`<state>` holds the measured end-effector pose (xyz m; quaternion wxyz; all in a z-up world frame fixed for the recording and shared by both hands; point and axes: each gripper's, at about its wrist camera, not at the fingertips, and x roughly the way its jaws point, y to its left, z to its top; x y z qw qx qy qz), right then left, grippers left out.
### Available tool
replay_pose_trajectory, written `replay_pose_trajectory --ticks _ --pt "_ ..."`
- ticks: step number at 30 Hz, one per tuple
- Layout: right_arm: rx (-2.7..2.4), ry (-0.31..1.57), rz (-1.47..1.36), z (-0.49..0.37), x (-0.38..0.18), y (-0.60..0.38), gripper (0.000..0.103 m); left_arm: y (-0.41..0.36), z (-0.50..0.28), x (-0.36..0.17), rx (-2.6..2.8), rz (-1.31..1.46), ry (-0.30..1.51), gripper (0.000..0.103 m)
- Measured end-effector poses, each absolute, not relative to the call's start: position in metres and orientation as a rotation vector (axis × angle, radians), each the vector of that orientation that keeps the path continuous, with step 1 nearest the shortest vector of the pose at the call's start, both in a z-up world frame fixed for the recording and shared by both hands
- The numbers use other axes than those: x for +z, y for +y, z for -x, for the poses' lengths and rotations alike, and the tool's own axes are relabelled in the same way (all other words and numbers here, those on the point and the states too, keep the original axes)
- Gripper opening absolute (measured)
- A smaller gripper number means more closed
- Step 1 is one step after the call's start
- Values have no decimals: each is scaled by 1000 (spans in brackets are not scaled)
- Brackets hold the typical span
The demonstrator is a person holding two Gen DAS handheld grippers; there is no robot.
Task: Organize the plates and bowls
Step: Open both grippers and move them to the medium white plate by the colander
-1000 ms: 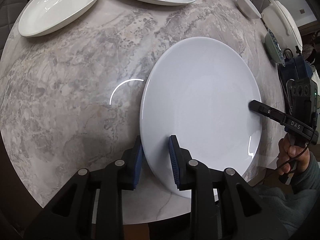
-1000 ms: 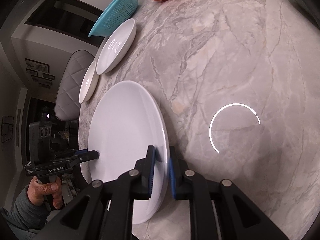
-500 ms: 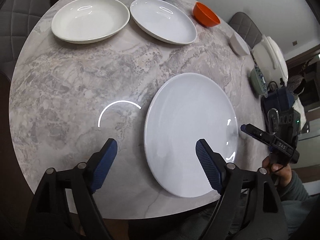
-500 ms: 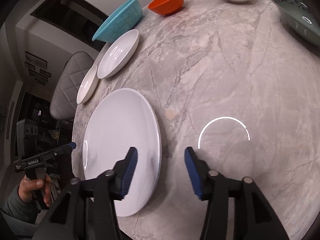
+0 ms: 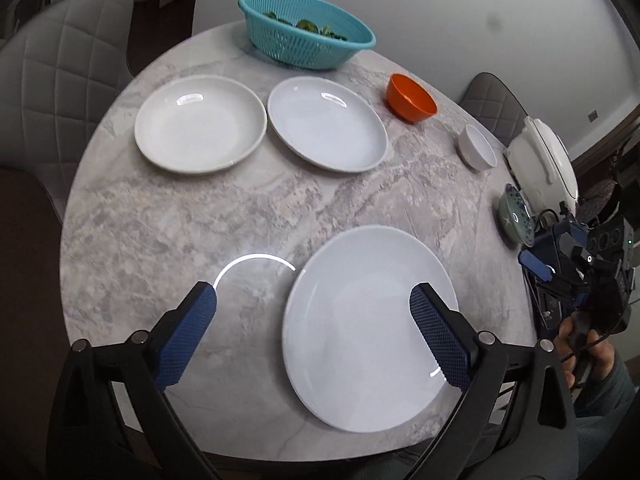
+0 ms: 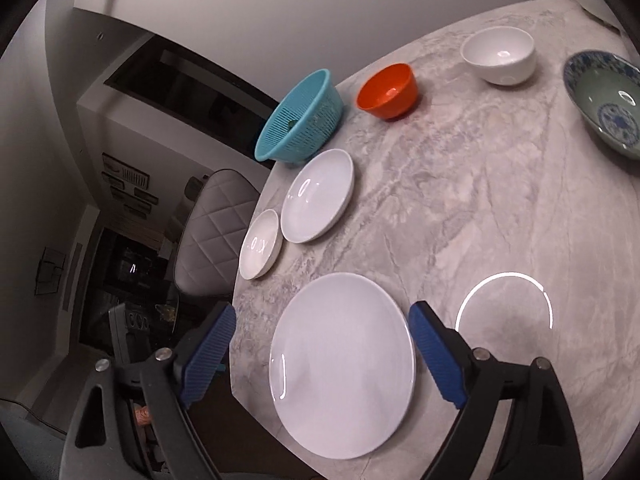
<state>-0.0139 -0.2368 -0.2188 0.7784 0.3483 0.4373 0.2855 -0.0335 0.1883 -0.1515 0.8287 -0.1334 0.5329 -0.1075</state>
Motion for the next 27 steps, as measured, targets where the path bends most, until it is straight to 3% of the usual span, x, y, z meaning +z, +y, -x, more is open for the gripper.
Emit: replay_pose_trajectory --ticks 17,27 --pt "733 882 -760 -117 -202 -236 92 213 -116 -88 -212 243 1102 99" --pt "561 985 -914 -150 -233 -230 92 235 -231 -97 -370 38 1226 99"
